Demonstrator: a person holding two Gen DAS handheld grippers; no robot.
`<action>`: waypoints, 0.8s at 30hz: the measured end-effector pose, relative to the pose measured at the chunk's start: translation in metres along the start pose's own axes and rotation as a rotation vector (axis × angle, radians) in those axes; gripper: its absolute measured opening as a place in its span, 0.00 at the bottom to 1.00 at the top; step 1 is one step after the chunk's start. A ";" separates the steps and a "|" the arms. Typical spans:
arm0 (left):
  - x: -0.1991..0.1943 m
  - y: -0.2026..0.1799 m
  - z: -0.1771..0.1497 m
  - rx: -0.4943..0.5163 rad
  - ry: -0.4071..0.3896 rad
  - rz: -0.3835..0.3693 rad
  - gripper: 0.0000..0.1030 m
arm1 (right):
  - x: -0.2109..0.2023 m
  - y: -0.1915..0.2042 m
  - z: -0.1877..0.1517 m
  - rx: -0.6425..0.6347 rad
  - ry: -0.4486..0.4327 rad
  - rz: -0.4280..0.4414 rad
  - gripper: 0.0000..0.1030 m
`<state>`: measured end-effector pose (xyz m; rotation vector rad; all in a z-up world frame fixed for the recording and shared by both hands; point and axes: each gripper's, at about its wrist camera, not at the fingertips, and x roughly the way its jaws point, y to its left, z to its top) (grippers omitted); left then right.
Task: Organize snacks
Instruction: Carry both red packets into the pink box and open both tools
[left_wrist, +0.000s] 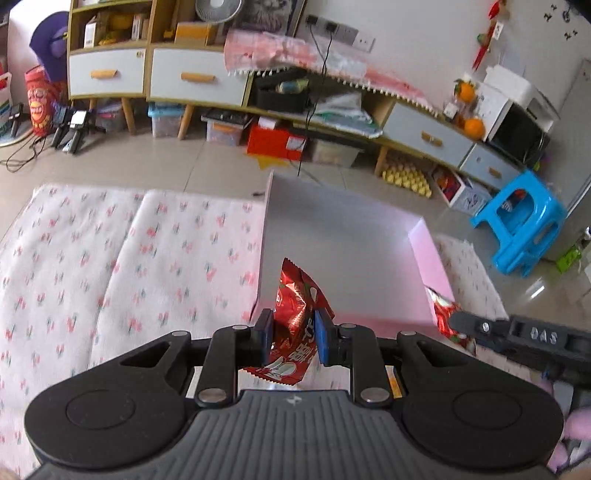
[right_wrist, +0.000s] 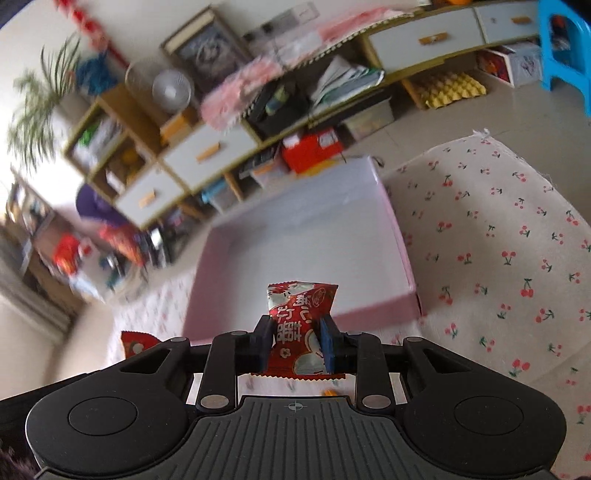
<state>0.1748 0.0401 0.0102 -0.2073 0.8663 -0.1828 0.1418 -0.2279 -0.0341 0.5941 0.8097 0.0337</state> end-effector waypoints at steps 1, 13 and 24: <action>0.005 -0.001 0.005 0.000 -0.004 -0.005 0.21 | 0.001 -0.003 0.002 0.012 -0.013 0.009 0.26; 0.062 -0.015 0.020 0.109 -0.026 0.051 0.21 | 0.033 -0.037 0.021 0.043 -0.039 -0.040 0.26; 0.069 -0.012 0.013 0.122 0.089 0.101 0.21 | 0.039 -0.042 0.024 0.047 -0.026 -0.030 0.28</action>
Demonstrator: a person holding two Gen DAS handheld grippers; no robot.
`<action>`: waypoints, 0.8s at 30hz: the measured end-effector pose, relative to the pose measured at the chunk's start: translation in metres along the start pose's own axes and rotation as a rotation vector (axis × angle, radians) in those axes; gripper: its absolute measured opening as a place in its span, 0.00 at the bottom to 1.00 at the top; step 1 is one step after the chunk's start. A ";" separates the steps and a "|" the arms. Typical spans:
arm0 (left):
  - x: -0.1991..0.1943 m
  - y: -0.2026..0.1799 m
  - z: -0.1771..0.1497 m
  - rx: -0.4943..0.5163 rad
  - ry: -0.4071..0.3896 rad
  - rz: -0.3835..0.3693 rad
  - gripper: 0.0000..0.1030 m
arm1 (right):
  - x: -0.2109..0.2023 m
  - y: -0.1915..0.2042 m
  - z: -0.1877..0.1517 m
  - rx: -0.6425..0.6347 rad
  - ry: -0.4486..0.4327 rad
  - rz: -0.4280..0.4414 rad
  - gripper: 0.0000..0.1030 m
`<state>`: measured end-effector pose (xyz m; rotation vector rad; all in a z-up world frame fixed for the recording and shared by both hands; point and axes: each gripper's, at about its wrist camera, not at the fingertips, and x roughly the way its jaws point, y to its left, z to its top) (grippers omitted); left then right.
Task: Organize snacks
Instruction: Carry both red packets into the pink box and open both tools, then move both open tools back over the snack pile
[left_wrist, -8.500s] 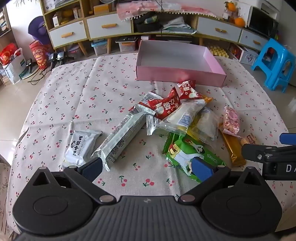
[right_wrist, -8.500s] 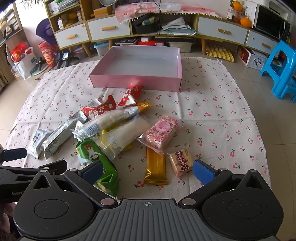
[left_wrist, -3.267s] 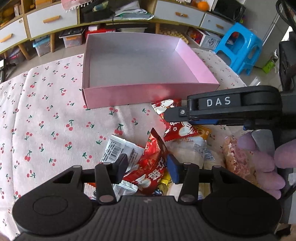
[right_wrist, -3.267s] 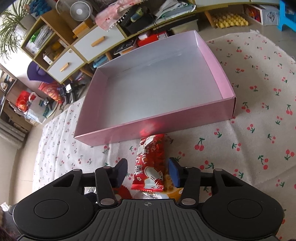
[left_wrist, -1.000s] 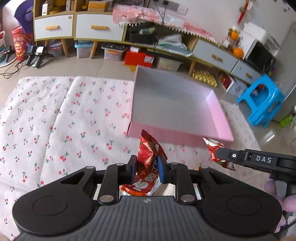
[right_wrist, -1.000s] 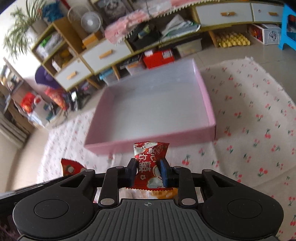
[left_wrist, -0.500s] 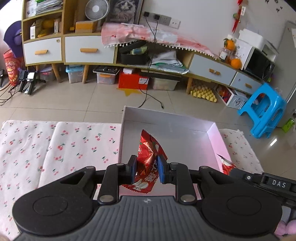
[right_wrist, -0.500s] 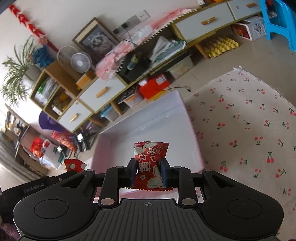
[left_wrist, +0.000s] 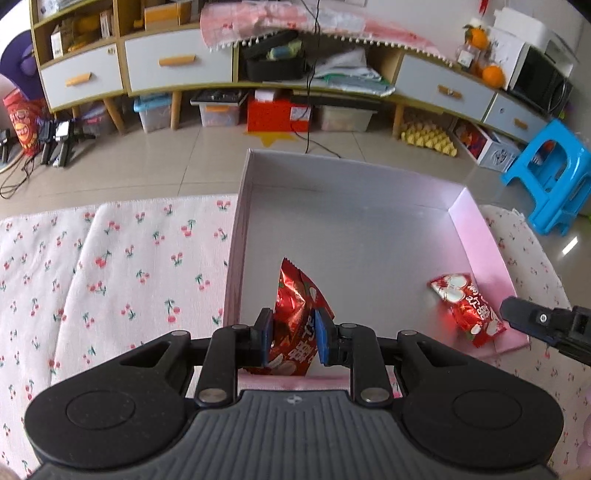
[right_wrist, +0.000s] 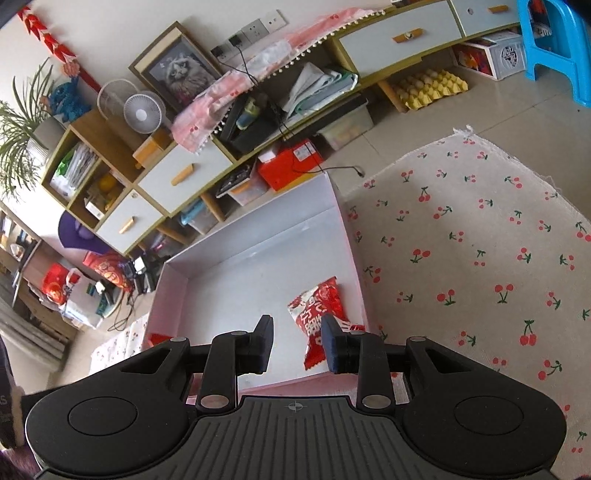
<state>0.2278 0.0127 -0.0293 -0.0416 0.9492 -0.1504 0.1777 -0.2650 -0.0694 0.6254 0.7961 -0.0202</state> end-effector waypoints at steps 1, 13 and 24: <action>0.000 0.001 0.001 0.002 0.004 0.000 0.21 | 0.000 0.000 0.000 0.001 0.001 0.000 0.28; -0.004 0.000 -0.002 -0.002 0.053 0.025 0.35 | -0.009 0.005 -0.001 -0.034 0.026 -0.011 0.44; -0.022 -0.015 -0.003 0.069 -0.013 0.016 0.74 | -0.029 0.013 -0.001 -0.062 0.031 -0.023 0.66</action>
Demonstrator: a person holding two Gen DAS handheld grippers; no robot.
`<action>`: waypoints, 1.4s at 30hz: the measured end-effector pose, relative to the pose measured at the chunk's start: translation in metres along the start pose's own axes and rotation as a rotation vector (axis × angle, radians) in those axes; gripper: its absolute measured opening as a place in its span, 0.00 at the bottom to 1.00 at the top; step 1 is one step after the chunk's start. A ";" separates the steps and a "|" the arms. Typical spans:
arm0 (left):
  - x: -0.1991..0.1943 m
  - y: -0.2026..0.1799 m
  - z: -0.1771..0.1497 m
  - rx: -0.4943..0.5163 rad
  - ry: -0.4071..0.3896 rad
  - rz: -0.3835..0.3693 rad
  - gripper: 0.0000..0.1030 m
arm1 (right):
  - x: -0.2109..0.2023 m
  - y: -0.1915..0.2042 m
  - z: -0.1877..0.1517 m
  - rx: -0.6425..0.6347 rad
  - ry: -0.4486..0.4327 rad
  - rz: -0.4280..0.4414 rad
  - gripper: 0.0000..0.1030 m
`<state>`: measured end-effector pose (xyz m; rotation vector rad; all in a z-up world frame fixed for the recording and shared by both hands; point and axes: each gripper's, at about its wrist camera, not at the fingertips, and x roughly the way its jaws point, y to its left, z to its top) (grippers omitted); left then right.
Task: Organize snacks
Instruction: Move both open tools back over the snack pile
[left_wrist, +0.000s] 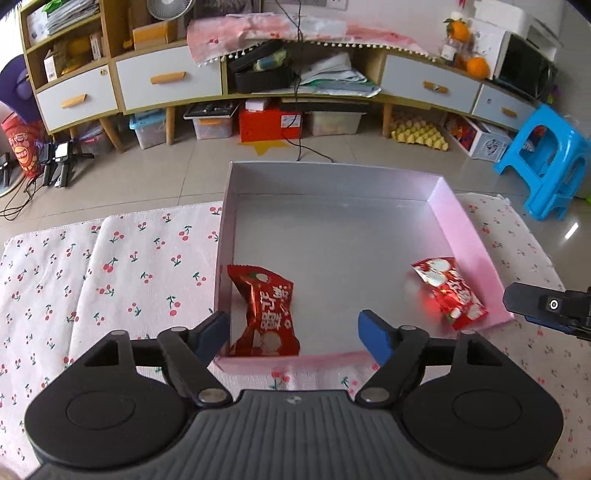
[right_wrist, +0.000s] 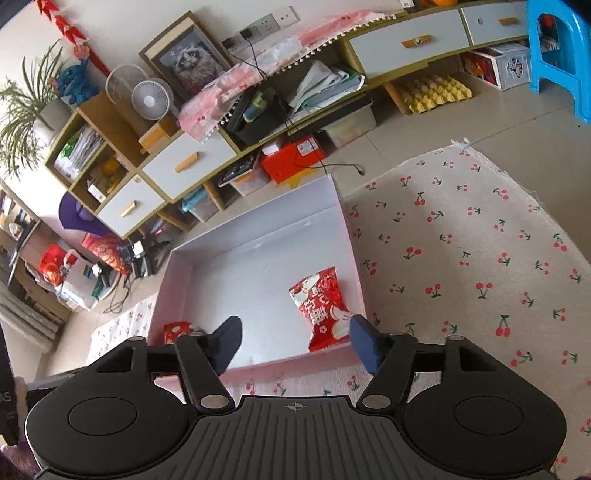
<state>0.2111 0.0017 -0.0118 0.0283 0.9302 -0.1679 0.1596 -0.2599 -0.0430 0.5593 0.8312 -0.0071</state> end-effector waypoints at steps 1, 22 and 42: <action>-0.004 0.000 -0.001 -0.001 -0.007 0.000 0.76 | -0.004 0.002 0.000 -0.006 0.000 -0.001 0.66; -0.057 0.025 -0.042 0.036 -0.025 0.047 0.98 | -0.062 0.034 -0.031 -0.107 0.093 -0.035 0.80; -0.079 0.085 -0.113 0.009 0.036 0.106 0.99 | -0.061 0.082 -0.106 -0.290 0.248 0.005 0.84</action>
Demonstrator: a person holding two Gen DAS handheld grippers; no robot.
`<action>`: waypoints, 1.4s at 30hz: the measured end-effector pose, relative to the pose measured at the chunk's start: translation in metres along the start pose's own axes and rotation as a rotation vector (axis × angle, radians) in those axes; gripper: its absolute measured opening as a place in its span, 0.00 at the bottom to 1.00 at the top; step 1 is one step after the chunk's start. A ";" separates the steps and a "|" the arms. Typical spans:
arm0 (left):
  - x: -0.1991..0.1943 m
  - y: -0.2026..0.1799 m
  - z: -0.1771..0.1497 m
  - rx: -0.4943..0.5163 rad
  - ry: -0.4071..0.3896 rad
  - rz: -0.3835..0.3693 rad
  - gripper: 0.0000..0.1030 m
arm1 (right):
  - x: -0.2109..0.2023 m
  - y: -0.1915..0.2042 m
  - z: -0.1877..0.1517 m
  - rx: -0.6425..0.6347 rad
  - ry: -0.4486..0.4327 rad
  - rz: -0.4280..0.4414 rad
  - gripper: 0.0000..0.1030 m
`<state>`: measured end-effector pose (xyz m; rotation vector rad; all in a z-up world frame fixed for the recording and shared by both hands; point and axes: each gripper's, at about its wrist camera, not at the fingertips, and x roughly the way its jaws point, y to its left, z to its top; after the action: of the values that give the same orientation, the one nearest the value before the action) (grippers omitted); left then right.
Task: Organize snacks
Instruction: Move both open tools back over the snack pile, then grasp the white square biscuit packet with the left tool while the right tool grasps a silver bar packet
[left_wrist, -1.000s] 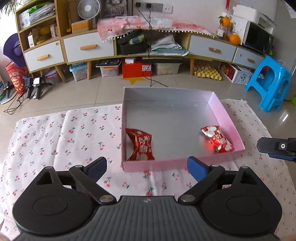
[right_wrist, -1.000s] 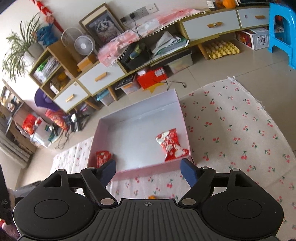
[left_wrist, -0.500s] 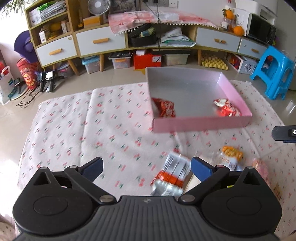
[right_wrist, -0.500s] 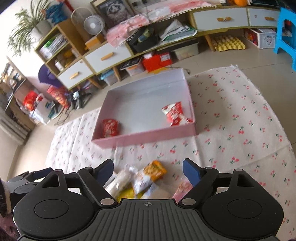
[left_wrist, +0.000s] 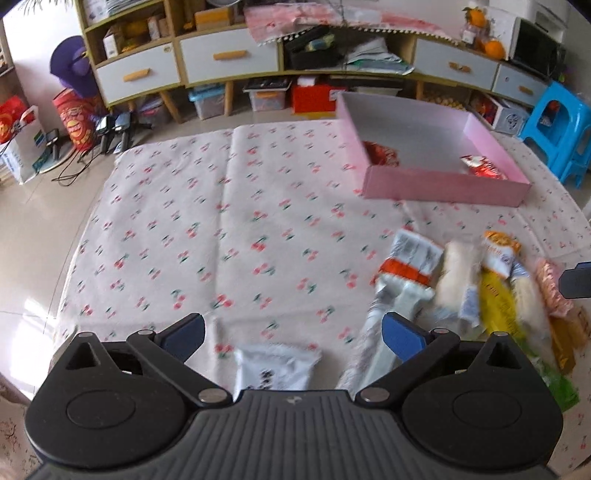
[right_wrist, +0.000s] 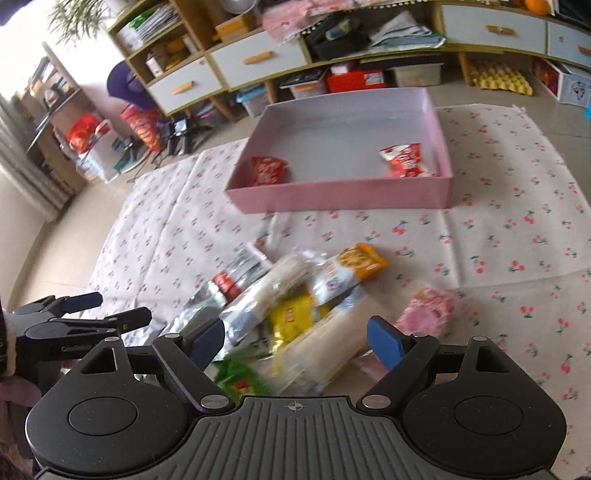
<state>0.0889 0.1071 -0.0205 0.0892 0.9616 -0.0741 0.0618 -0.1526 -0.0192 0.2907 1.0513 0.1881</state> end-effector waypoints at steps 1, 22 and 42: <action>0.000 0.004 -0.003 0.000 0.005 0.004 0.99 | 0.002 0.005 -0.001 -0.004 0.004 0.000 0.84; 0.025 0.035 -0.036 -0.008 0.199 -0.080 0.64 | 0.047 0.077 -0.004 -0.004 0.119 0.082 0.84; 0.011 0.069 -0.027 -0.046 0.172 0.022 0.43 | 0.093 0.117 -0.009 0.087 0.209 0.105 0.77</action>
<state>0.0801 0.1781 -0.0425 0.0642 1.1332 -0.0242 0.0972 -0.0137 -0.0620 0.4124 1.2544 0.2722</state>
